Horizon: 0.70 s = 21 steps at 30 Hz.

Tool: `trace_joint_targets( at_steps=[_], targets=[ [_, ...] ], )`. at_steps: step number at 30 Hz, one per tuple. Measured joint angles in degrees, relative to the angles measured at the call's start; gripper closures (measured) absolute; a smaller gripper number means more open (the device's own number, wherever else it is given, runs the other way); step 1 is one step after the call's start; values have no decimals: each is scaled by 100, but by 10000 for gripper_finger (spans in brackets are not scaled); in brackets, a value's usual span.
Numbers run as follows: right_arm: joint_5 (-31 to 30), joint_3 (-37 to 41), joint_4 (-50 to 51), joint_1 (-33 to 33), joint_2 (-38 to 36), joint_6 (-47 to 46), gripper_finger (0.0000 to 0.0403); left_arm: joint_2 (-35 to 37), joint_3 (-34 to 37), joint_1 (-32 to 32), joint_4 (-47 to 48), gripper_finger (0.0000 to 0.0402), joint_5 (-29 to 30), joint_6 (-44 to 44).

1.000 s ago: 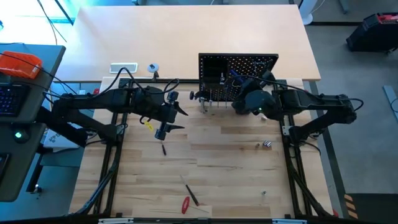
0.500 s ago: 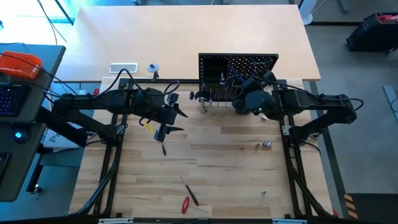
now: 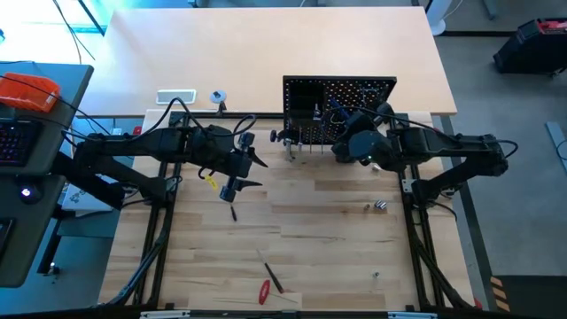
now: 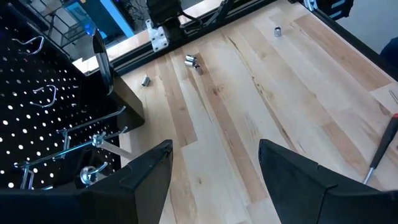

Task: Hang tools onto peg board
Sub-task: Hang the blue L-shaped hex key onto the pegboard

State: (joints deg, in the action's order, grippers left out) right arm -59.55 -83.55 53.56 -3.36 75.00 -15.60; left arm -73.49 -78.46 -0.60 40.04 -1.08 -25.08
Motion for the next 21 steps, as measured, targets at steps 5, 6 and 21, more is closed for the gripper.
trace_joint_targets(
  at_steps=[5, 6, 21],
  targets=[
    [2, 4, 0, 0, 56, -6, 378, 0, 0, 0, -12, 172, 0, 0],
    [0, 4, -1, 0, 76, -34, 378, 0, 0, 0, -12, 172, 0, 0],
    [-101, 7, 202, 0, 153, -215, 375, 0, 2, 0, -6, 172, 0, 48]
  ],
)
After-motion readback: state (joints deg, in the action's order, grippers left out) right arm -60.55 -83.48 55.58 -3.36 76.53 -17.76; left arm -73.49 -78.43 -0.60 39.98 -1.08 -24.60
